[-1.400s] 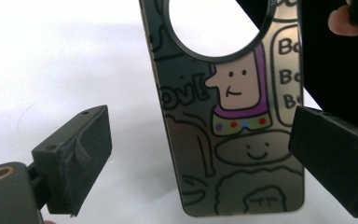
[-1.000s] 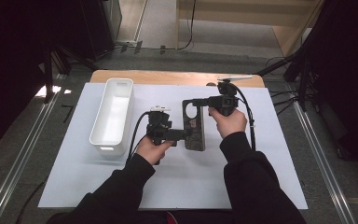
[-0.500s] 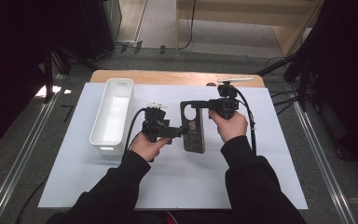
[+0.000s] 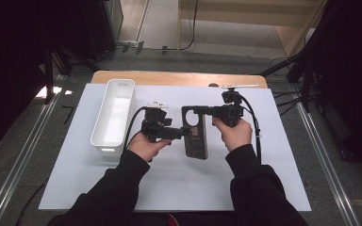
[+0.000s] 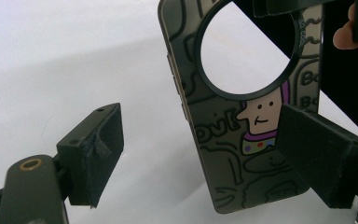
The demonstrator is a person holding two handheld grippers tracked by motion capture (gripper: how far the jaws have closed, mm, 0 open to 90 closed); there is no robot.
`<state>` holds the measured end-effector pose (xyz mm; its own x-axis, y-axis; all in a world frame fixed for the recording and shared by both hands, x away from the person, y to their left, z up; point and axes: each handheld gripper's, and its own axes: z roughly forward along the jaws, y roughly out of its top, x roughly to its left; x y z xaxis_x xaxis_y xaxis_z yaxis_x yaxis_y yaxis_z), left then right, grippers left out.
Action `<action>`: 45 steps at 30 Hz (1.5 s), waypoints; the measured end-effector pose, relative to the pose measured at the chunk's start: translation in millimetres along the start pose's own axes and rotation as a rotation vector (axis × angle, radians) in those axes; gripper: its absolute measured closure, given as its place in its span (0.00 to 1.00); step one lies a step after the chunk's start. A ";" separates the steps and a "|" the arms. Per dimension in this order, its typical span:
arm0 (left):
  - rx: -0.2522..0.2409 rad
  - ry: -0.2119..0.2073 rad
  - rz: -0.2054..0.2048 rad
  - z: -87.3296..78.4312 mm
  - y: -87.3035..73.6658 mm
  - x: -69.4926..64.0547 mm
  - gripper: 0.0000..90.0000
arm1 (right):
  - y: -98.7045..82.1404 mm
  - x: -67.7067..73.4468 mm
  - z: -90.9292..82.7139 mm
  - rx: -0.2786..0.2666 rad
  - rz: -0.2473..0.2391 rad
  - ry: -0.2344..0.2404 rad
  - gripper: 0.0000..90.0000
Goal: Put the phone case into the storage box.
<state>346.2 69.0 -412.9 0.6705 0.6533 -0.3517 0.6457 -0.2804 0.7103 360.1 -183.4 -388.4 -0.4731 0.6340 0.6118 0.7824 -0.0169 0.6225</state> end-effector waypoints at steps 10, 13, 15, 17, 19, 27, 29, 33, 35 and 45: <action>0.031 0.007 0.034 -2.4 1.9 -1.0 0.17 | -12.3 -3.0 -5.4 -0.020 -0.027 0.025 0.86; 0.037 -0.012 0.041 -2.9 2.1 -0.5 0.17 | -15.1 -3.3 -7.0 -0.020 -0.036 0.028 0.86; 0.043 -0.013 0.046 -2.9 1.9 -0.3 0.17 | -16.6 -3.8 -7.8 -0.022 -0.040 0.033 0.86; 0.039 -0.015 0.046 -3.3 1.7 0.3 0.17 | -17.9 -4.4 -8.1 -0.021 -0.046 0.035 0.86; 0.038 -0.024 0.047 -4.5 2.1 0.6 0.17 | -19.4 -3.9 -8.2 -0.023 -0.051 0.043 0.86; 0.044 -0.038 0.052 -9.9 5.5 3.0 0.17 | -27.0 1.5 -9.3 -0.042 -0.106 0.054 0.86; 0.042 -0.042 0.055 -12.0 6.3 3.1 0.17 | -28.9 2.1 -8.5 -0.040 -0.114 0.057 0.86; 0.041 -0.037 0.058 -14.4 7.5 3.7 0.17 | -32.3 4.0 -8.2 -0.050 -0.127 0.071 0.86; 0.040 -0.035 0.060 -15.7 8.3 3.7 0.17 | -33.9 5.0 -8.3 -0.060 -0.134 0.075 0.86; 0.070 -0.029 0.082 -18.0 10.1 2.0 0.23 | -45.3 12.1 -9.4 -0.098 -0.175 0.060 0.86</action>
<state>347.5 80.1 -395.4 0.7319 0.6057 -0.3123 0.6115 -0.3816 0.6931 315.2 -182.2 -404.6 -0.6241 0.5865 0.5163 0.6442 0.0123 0.7647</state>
